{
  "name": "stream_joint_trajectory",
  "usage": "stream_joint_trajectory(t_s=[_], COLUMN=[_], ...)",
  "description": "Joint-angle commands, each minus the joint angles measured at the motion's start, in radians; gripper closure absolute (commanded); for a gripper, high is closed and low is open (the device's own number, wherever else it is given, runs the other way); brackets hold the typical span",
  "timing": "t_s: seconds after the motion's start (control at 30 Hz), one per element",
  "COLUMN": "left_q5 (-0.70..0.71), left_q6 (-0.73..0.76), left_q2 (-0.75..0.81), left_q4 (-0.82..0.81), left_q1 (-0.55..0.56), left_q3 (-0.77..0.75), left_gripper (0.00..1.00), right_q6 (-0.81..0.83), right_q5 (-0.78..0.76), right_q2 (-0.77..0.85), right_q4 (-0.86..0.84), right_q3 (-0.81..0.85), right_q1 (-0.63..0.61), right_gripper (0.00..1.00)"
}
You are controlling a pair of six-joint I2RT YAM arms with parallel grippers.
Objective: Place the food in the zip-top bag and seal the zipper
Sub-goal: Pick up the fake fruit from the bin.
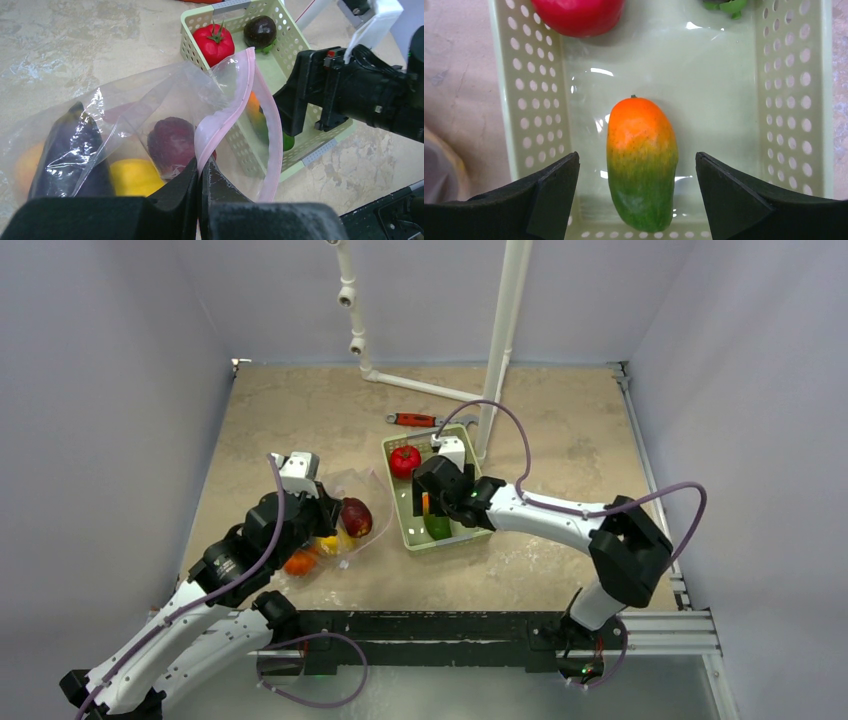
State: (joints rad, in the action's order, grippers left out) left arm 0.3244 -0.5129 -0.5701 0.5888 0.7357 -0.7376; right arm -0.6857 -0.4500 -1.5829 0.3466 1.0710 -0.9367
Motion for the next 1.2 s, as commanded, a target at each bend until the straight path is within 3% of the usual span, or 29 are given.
stream_joint_trajectory(t_s=[0.0,0.27,0.5,0.63,0.93,1.17], left_q5=[-0.009,-0.010,-0.012,-0.013,-0.012,-0.013], left_q6=[0.001,0.001,0.001,0.001,0.001,0.001], left_q2=[0.003,0.003,-0.001,-0.003,-0.002,-0.001], left_q4=[-0.032,-0.033,-0.034,-0.034,-0.034,-0.035], left_q1=[0.004,0.004,0.005,0.004,0.005,0.004], left_q3=[0.001,0.001,0.002,0.002,0.003,0.003], left_gripper=[1.00,1.00,1.00,1.00,1.00,1.00], right_q6=[0.024,0.047,0.041,0.035,0.017,0.001], right_q5=[0.007,0.041,0.017,0.002,-0.039,-0.061], right_q2=[-0.034,-0.105,-0.146,-0.147,-0.085,0.001], right_q4=[-0.070,-0.115,-0.114,-0.107,-0.048,-0.020], right_q3=[-0.006,-0.009,-0.016,-0.016,0.021,0.053], right_q1=[0.012,0.013,0.017,0.018,0.018,0.017], right_gripper=[0.12,0.15,0.24,0.35,0.74,0.83])
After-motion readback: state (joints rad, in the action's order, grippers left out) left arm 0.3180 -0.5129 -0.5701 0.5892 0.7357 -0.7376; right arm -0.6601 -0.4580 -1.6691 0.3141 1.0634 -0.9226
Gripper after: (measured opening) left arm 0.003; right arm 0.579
